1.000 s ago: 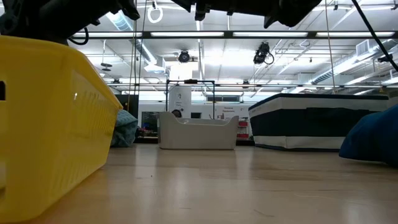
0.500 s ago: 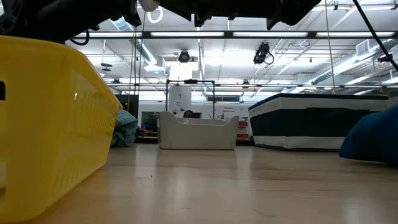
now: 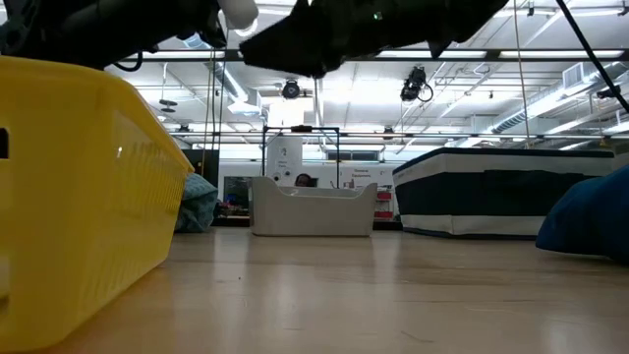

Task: Pick & place medical supplies in basket/bin
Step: Put the rolled gauze into the yellow bin

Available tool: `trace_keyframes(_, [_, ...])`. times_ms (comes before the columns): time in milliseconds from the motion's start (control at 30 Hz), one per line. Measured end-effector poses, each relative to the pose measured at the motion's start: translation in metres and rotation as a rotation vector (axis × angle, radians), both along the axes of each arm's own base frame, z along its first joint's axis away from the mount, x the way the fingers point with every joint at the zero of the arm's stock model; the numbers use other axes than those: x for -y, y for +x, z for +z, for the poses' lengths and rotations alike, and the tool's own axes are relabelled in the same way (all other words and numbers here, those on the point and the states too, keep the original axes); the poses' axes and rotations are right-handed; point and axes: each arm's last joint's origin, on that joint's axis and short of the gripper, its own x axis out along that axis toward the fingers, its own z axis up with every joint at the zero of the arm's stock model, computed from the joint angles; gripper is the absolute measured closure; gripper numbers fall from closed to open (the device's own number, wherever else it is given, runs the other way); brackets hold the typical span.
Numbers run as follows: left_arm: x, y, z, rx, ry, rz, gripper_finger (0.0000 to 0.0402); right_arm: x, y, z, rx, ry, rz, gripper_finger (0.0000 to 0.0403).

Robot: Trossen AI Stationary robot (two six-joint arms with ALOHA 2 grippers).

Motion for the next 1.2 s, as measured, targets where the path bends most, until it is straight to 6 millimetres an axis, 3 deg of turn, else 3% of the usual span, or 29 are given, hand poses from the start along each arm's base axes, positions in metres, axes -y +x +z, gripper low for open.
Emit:
trace_keyframes(267, [0.003,0.003,-0.01,-0.123,-0.048,-0.096,0.0355,-0.009,-0.007,-0.014,-0.165,0.015,0.013,0.0213])
trace_keyframes(500, [0.007,0.004,-0.026,-0.333,-0.123,-0.244,0.0355,-0.017,-0.017,-0.03,-0.355,0.02,0.019,0.022])
trace_keyframes(700, [0.019,0.0,-0.035,-0.456,-0.154,-0.373,0.0355,-0.016,-0.023,-0.037,-0.462,0.065,-0.012,0.022])
trace_keyframes(967, [0.044,-0.009,-0.042,-0.541,-0.103,-0.532,0.0355,-0.016,-0.027,-0.041,-0.525,0.076,-0.027,0.022])
trace_keyframes(1200, [0.055,-0.014,-0.045,-0.567,-0.083,-0.54,0.0355,-0.016,-0.027,-0.041,-0.524,0.077,-0.026,0.022])
